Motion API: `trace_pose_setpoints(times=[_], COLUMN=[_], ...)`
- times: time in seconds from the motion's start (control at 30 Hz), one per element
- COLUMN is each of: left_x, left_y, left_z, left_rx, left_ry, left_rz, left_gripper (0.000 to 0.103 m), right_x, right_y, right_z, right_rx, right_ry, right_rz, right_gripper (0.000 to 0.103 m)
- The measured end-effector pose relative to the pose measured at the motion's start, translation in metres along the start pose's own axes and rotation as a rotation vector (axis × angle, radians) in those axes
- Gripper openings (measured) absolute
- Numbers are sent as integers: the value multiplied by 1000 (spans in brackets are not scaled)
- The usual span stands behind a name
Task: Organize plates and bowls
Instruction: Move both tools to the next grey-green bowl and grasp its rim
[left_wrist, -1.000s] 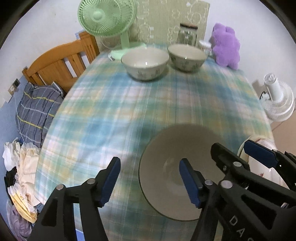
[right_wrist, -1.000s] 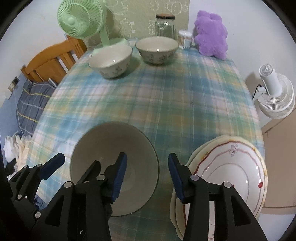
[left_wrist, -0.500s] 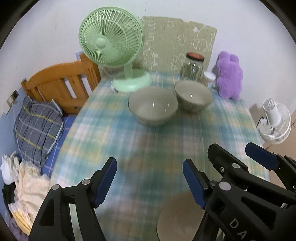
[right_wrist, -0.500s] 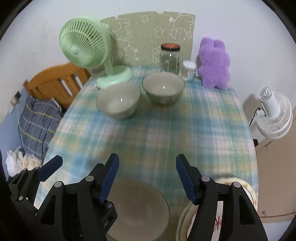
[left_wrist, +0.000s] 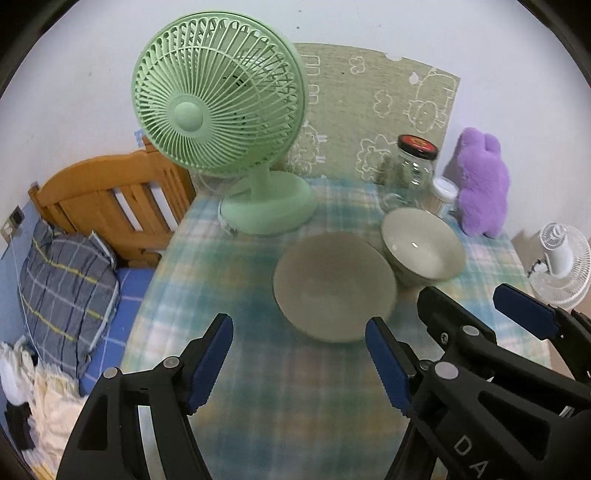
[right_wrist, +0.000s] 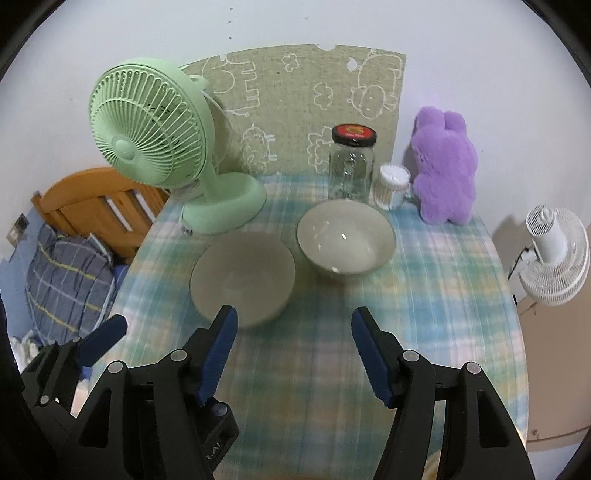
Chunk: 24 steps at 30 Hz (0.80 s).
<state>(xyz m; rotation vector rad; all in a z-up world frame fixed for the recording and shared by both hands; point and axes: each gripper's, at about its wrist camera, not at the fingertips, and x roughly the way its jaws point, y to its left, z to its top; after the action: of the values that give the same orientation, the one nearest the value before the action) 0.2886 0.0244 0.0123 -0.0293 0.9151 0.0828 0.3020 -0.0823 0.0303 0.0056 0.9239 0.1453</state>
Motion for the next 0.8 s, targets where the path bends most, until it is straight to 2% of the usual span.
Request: trace_pose_setpoints(times=[0.33, 0.43, 0.57, 0.67, 0.73, 0.77, 0.8], left_x=[52, 69, 87, 103, 108, 113, 117], left_y=[17, 19, 18, 15, 14, 14, 16], left_z=[28, 33, 34, 33, 30, 30, 29], left_rx=[-7, -10, 0, -2, 7, 14, -1], left_ry=[-1, 16, 36, 68, 75, 86, 100], left_rz=[77, 60, 44, 9, 30, 47, 37], left_gripper=[75, 73, 70, 67, 47, 46, 45], right_x=[62, 78, 96, 110, 117, 122, 127], right_y=[18, 22, 19, 15, 13, 12, 11], right_z=[30, 37, 39, 38, 37, 36, 35], right_rx=[21, 27, 59, 71, 76, 76, 77], right_ry=[-5, 11, 28, 55, 73, 88, 111], right_rz=[-8, -42, -45, -38, -50, -70, -78], right_gripper=[68, 68, 67, 63, 55, 45, 42])
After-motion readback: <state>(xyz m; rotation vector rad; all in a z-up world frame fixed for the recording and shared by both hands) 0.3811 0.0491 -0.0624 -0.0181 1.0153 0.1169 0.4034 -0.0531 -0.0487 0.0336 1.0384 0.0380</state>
